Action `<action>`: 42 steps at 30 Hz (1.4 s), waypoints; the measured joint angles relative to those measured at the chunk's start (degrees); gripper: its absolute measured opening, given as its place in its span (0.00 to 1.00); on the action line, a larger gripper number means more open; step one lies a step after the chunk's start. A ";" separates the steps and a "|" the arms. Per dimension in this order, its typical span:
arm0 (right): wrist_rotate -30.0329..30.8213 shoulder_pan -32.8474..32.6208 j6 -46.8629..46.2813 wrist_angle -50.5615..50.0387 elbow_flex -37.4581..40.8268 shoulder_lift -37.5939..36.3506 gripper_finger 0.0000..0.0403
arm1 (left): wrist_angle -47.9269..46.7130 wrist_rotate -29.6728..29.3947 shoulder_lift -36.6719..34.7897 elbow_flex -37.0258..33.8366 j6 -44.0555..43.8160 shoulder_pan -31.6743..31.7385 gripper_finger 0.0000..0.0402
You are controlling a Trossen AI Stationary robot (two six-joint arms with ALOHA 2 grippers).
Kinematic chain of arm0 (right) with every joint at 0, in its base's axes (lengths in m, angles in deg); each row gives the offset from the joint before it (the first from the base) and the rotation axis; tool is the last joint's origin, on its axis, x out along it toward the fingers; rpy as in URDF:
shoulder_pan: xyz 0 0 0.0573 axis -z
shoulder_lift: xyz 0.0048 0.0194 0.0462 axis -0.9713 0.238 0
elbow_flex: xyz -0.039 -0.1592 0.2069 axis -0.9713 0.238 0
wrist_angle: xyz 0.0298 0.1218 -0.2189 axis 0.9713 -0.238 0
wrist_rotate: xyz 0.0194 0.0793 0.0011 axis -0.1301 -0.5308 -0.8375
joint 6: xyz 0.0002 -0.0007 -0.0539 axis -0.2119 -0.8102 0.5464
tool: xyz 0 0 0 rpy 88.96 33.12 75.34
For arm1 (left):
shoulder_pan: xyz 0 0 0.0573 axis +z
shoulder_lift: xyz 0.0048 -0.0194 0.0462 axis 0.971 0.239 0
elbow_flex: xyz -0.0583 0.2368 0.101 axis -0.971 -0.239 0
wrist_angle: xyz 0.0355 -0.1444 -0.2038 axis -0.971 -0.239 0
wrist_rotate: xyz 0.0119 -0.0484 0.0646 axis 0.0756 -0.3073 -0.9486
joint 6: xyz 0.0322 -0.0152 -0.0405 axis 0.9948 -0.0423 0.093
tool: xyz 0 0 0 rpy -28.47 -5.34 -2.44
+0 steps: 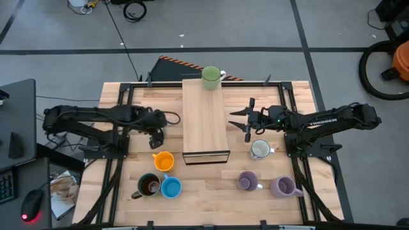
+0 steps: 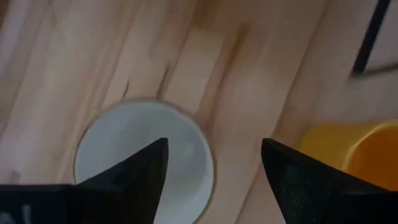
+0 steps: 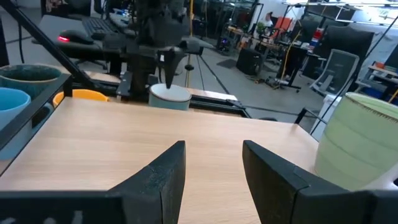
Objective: Place coffee mugs
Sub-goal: Put the light blue mug on the shelf aligned with the light green mug
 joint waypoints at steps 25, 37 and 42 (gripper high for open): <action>-1.38 0.00 -0.26 0.00 0.00 0.00 0.41 | 0.74 3.91 8.65 -3.57 4.44 5.65 0.44; -1.57 -0.72 -0.20 -0.09 0.00 0.02 0.41 | 4.84 6.34 8.65 -6.28 10.18 8.61 0.16; -1.57 -0.72 -0.07 0.06 0.00 0.02 0.41 | 0.91 7.96 8.65 -2.84 13.56 9.08 0.07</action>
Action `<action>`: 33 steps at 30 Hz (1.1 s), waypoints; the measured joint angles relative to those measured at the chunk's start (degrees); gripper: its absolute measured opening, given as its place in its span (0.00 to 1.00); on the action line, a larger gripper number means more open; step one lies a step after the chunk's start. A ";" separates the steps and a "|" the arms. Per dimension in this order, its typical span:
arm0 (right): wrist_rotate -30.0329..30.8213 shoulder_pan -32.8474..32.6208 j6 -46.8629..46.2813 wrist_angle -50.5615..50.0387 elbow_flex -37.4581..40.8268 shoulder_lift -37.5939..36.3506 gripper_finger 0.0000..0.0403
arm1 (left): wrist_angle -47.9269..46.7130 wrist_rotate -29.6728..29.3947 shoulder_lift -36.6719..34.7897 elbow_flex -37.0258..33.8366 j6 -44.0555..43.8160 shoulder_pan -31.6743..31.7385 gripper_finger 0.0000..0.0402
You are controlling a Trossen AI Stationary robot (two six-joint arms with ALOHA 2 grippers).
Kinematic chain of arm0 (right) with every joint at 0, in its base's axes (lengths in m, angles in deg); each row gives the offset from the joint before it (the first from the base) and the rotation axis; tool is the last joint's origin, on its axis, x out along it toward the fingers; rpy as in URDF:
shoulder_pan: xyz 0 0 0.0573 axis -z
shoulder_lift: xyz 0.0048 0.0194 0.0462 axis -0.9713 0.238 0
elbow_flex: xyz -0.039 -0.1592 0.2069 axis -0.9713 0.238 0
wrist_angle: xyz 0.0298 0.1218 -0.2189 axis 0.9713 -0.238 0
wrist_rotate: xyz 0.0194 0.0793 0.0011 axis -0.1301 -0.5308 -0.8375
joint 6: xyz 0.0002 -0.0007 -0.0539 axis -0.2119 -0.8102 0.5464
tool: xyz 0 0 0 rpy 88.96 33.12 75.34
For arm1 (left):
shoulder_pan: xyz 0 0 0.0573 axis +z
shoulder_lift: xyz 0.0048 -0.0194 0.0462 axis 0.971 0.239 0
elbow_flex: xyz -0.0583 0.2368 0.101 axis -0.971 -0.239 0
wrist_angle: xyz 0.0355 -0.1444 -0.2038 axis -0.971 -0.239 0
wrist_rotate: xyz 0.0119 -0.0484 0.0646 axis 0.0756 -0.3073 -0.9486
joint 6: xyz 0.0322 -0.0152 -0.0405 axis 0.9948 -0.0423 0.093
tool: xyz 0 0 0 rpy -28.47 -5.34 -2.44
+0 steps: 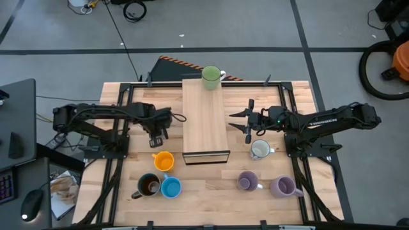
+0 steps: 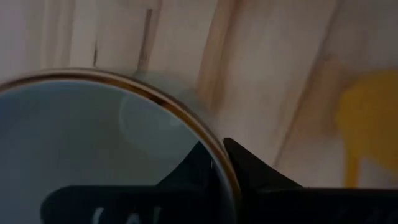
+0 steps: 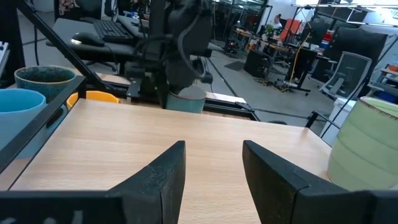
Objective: Place coffee mugs
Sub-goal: Put the light blue mug on the shelf aligned with the light green mug
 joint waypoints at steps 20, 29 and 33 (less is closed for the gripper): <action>0.02 0.00 0.02 1.03 0.00 0.02 0.41 | -19.70 -2.79 15.19 45.27 19.38 16.79 0.09; 0.02 0.00 0.02 0.77 0.00 0.02 0.41 | -24.29 -2.54 26.32 61.88 24.92 17.39 0.09; 0.02 0.00 -0.08 0.35 0.00 0.02 0.41 | -24.03 -1.94 29.34 65.31 26.20 17.30 0.09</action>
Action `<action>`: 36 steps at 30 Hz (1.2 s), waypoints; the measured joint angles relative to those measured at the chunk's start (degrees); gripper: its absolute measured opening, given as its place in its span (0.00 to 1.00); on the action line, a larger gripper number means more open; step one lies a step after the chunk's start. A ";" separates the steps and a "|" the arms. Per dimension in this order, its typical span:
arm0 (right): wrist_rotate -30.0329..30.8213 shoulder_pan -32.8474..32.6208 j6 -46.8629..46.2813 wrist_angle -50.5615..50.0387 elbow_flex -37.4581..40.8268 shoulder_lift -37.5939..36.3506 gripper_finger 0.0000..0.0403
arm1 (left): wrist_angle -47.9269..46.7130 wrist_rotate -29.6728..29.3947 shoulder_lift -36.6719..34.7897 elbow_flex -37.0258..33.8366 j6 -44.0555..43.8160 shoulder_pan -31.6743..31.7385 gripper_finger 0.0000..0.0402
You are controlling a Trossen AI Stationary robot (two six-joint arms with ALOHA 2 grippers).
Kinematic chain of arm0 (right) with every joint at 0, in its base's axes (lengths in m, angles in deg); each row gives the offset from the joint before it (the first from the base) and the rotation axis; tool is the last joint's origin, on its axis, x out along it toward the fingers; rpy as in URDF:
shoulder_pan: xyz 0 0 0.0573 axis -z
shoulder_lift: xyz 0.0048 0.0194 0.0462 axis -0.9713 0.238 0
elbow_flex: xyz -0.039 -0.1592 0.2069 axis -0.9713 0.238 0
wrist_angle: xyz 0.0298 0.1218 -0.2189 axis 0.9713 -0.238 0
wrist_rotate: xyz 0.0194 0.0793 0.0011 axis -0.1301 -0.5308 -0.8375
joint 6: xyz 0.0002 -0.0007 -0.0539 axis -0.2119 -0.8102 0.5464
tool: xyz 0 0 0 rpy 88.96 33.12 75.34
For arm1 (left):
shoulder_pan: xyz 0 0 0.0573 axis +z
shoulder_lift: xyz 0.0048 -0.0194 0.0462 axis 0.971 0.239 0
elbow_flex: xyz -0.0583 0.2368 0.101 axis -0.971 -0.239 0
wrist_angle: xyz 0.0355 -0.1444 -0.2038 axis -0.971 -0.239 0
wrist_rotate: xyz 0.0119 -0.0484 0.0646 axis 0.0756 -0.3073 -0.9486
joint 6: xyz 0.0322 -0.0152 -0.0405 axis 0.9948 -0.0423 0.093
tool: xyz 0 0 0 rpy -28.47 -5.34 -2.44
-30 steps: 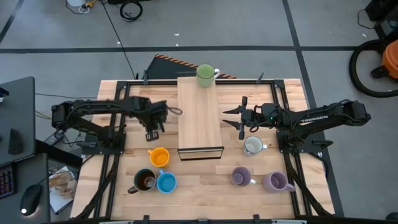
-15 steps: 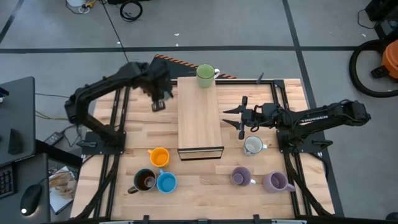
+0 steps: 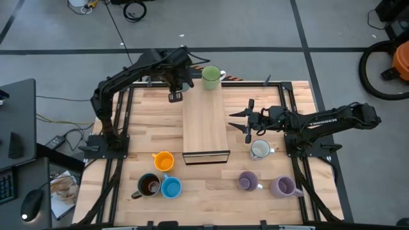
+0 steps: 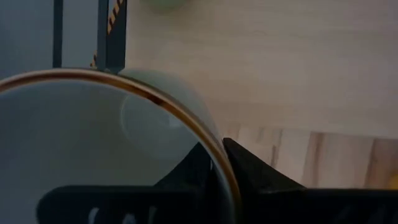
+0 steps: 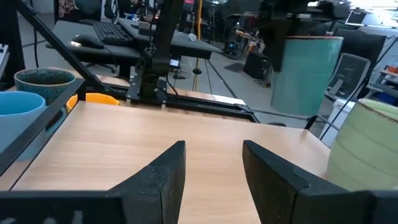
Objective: Place coffee mugs
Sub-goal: Put the light blue mug on the shelf aligned with the light green mug
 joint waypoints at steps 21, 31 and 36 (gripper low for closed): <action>0.00 -0.04 -0.34 -0.45 0.00 0.00 0.41 | 6.71 2.14 5.50 0.28 1.57 0.14 0.10; 0.00 -0.04 -0.40 -0.45 0.00 0.00 0.41 | 6.60 2.17 5.50 0.28 1.49 0.22 0.10; 0.00 -0.04 -0.41 -0.45 0.00 0.00 0.41 | 6.93 2.11 5.50 0.28 2.46 -0.24 0.12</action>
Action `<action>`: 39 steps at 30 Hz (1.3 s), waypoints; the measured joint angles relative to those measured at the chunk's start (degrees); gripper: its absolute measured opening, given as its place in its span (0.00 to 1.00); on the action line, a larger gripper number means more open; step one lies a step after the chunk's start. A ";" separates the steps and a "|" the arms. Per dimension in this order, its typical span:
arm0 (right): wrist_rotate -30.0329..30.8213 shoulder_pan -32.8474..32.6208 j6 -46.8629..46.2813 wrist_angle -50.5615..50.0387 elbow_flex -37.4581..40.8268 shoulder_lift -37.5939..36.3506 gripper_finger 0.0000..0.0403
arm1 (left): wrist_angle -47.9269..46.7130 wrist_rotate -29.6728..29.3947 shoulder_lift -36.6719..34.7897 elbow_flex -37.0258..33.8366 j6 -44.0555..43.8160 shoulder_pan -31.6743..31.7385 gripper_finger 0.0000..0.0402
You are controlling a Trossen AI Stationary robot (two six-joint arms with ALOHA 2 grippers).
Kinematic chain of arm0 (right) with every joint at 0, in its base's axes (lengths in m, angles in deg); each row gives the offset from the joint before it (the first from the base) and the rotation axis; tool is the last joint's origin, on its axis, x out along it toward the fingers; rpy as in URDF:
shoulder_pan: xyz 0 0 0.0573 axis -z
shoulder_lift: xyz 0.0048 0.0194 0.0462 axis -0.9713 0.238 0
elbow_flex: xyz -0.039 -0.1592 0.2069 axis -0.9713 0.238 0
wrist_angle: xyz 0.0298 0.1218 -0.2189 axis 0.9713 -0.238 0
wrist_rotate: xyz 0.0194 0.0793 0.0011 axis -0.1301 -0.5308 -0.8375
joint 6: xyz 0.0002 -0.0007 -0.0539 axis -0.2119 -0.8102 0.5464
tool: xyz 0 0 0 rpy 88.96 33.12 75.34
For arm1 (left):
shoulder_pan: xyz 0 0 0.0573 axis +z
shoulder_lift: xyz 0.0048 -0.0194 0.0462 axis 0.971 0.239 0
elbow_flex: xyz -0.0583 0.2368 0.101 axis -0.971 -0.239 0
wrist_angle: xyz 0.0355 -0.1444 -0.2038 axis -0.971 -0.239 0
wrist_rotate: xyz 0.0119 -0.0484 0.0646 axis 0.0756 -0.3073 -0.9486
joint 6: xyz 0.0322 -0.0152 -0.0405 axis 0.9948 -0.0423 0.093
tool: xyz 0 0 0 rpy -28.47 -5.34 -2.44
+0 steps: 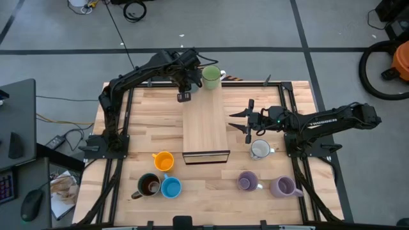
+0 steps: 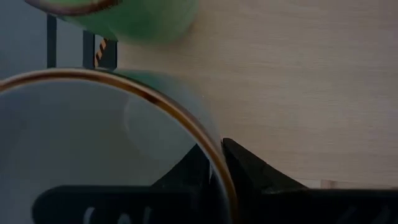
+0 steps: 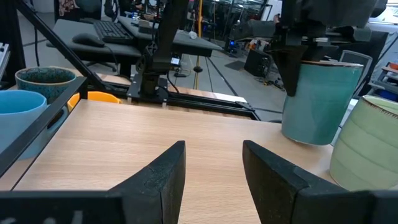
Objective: Place coffee mugs
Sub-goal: Put the light blue mug on the shelf aligned with the light green mug
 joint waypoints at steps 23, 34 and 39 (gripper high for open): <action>0.00 0.00 -0.10 -0.46 0.00 0.00 0.41 | 6.98 -1.45 -0.07 -0.01 -0.19 -0.35 0.37; 0.00 0.00 -0.10 -0.46 0.00 0.00 0.41 | 11.49 -0.97 -0.07 -0.11 1.61 -0.35 0.37; 0.00 -0.02 -0.10 -0.48 0.00 0.00 0.41 | 12.84 0.22 -0.09 -0.11 1.64 -0.35 0.37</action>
